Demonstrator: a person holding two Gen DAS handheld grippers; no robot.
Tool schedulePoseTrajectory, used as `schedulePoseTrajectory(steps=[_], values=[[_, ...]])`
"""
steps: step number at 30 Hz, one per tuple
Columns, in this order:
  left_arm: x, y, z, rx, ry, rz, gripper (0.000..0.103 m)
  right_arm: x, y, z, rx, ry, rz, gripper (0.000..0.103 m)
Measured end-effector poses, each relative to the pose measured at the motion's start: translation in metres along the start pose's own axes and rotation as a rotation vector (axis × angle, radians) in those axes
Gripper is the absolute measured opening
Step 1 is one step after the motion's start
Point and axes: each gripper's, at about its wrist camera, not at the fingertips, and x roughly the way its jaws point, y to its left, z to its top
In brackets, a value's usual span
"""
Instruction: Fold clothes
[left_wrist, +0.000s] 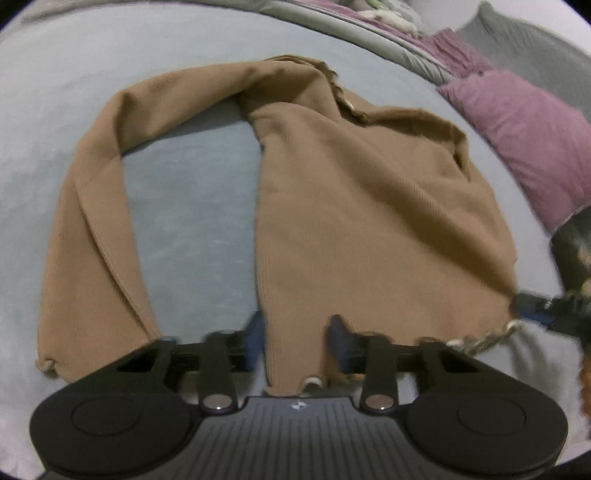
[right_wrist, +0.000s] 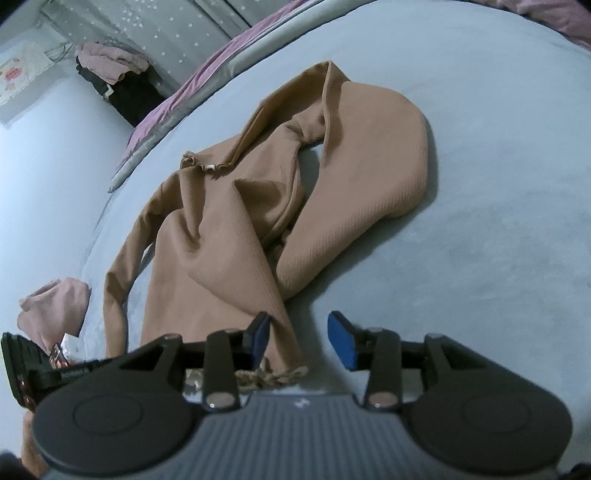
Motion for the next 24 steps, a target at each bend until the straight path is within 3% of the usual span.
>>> schedulePoseTrajectory(steps=[1, 8, 19, 24], values=[[-0.001, -0.004, -0.001, 0.023, -0.008, 0.011, 0.006, 0.0, 0.0, 0.0, 0.003, 0.001, 0.0, 0.038], [-0.029, 0.006, 0.005, -0.006, -0.106, 0.01, 0.005, 0.001, 0.006, 0.0, -0.001, -0.004, 0.011, 0.048], [-0.049, 0.058, 0.009, -0.086, -0.195, 0.207, 0.005, 0.004, 0.017, 0.0, 0.001, 0.008, 0.042, 0.053], [-0.044, 0.074, 0.01, -0.128, -0.199, 0.214, 0.006, 0.017, 0.028, -0.005, -0.007, 0.043, 0.057, 0.053]])
